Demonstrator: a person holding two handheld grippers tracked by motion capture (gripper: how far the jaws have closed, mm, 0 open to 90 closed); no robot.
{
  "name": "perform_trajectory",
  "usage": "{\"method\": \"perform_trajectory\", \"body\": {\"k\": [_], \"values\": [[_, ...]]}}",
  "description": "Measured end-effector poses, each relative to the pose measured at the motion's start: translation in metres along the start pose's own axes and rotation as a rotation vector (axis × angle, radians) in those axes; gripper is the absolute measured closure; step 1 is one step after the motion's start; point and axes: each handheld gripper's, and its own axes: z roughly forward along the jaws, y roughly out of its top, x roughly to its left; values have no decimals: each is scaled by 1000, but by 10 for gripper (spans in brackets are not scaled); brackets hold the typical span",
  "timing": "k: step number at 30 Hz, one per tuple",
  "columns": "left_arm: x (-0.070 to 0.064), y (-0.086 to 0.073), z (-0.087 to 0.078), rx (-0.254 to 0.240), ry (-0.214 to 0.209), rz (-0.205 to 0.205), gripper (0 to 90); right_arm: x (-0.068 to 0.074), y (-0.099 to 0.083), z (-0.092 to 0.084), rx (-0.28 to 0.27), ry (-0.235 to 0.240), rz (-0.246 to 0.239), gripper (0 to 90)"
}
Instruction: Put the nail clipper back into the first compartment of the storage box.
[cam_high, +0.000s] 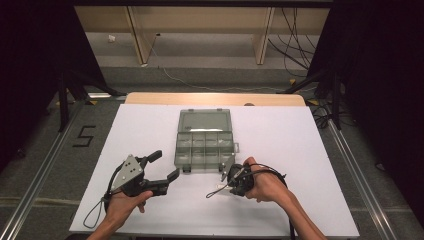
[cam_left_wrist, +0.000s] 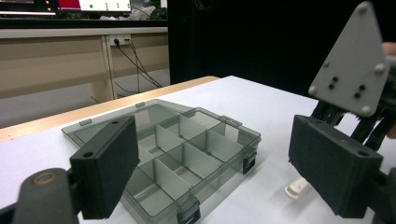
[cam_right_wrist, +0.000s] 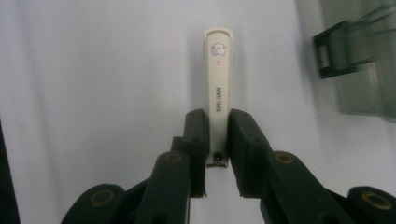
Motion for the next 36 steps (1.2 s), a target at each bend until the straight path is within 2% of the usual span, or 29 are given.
{"method": "perform_trajectory", "body": {"k": [1,2,3,7,12,16,17,23,31,36], "values": [[0,0,0,0,0,0,158,-1,1,-5,-4,-20,-5,773],[1,0,0,0,1,-5,158,-1,2,-8,-17,-25,6,773],[1,0,0,1,2,-4,158,-2,2,-13,-29,-32,-5,773],[1,0,0,0,2,-4,157,-4,5,-24,-63,-46,26,773],[1,0,0,1,3,2,157,-10,7,-31,-92,-86,69,773],[1,-1,0,3,3,-3,158,-14,9,-36,-111,-96,89,773],[1,-1,1,3,3,-3,157,-15,10,-36,-138,-109,93,773],[1,-1,1,4,3,-8,157,-22,20,-40,-168,-120,118,773],[1,-1,0,3,2,-3,157,-37,30,-39,-230,-99,176,773],[1,-1,0,5,1,-8,158,-46,40,-37,-257,-104,196,773]]}}
